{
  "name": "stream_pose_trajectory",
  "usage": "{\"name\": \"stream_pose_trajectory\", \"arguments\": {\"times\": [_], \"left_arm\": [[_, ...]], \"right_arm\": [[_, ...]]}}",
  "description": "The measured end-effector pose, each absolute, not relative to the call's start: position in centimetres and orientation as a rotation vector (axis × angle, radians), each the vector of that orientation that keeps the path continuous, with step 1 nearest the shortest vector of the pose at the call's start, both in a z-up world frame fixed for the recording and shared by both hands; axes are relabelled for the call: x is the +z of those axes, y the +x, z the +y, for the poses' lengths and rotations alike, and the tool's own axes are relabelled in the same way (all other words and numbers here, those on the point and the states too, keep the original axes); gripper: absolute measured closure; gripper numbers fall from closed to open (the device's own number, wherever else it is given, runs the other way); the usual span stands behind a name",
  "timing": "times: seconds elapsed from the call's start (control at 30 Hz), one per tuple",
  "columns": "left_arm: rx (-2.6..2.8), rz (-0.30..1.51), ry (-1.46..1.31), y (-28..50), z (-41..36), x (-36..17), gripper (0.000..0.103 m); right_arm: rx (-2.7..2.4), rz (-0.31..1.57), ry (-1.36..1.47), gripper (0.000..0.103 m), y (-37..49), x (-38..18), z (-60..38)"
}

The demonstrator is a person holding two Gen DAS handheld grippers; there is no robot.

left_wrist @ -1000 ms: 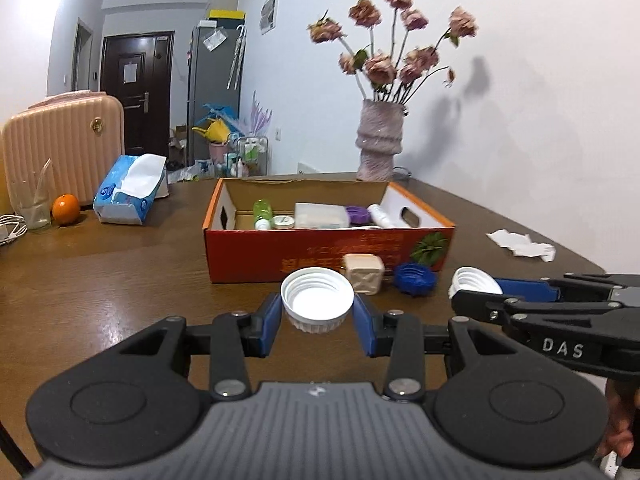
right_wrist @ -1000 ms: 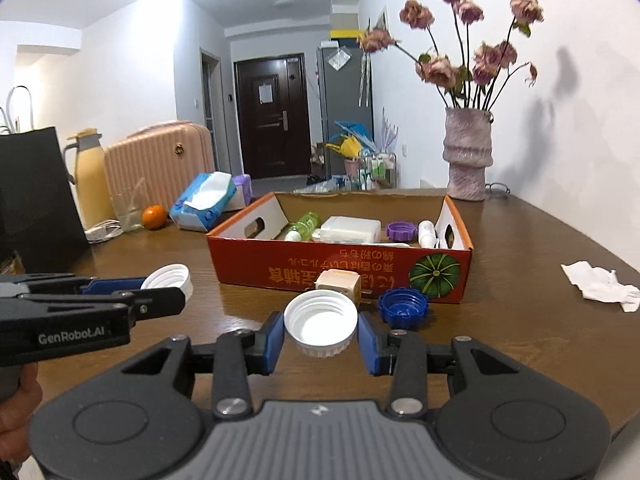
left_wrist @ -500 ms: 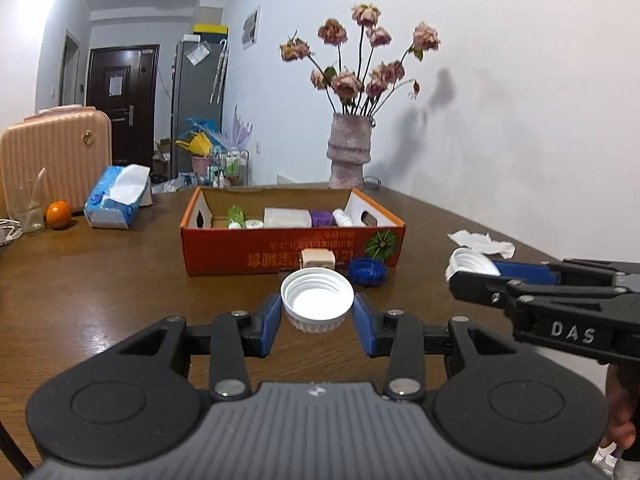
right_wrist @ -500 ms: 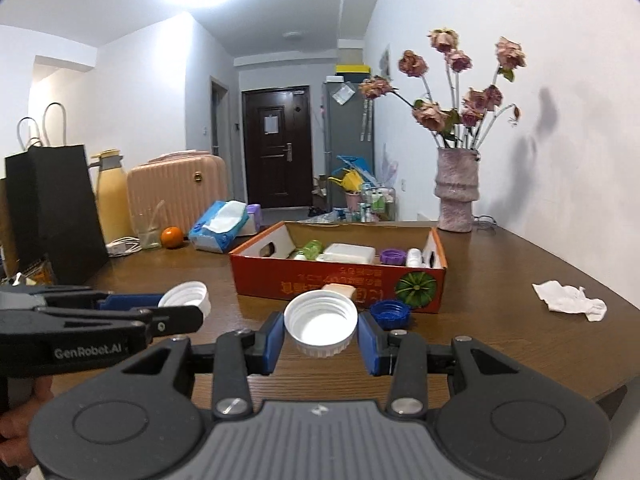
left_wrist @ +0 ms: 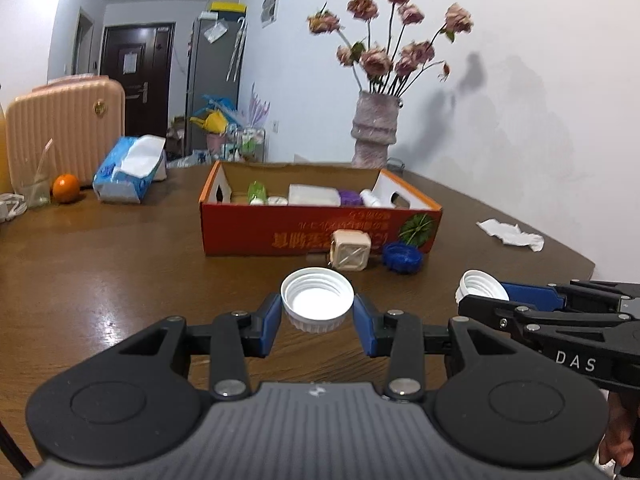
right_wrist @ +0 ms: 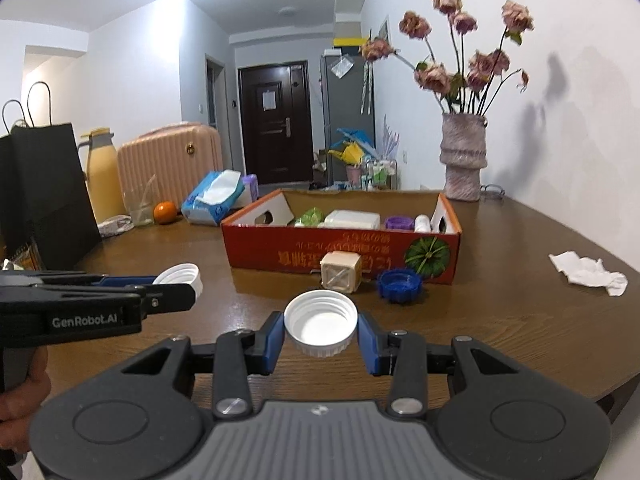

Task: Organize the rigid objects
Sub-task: 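Carry the white cap with the left tool into the box while the right tool carries its cap there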

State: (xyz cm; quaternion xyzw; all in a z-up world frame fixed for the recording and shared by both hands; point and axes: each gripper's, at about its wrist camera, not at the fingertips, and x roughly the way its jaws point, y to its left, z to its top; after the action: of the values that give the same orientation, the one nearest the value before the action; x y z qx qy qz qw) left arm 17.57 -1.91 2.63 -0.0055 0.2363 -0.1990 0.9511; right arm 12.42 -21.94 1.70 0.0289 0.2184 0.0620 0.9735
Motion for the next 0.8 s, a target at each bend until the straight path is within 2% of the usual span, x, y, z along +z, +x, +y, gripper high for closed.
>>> {"name": "stream_pose_trajectory", "arguments": {"times": [0.43,0.8], "left_arm": [[-0.382,0.500,0.016,24.9,-2.3,2.7,0.063],[-0.393,0.464,0.088,35.5,-2.7,5.7,0.063]], "right_arm": [[0.134,0.467,0.053,0.064,20.0,1.7,-22.3],[0.244,0.413,-0.023,0.064,31.6,4.4,-21.7]]}}
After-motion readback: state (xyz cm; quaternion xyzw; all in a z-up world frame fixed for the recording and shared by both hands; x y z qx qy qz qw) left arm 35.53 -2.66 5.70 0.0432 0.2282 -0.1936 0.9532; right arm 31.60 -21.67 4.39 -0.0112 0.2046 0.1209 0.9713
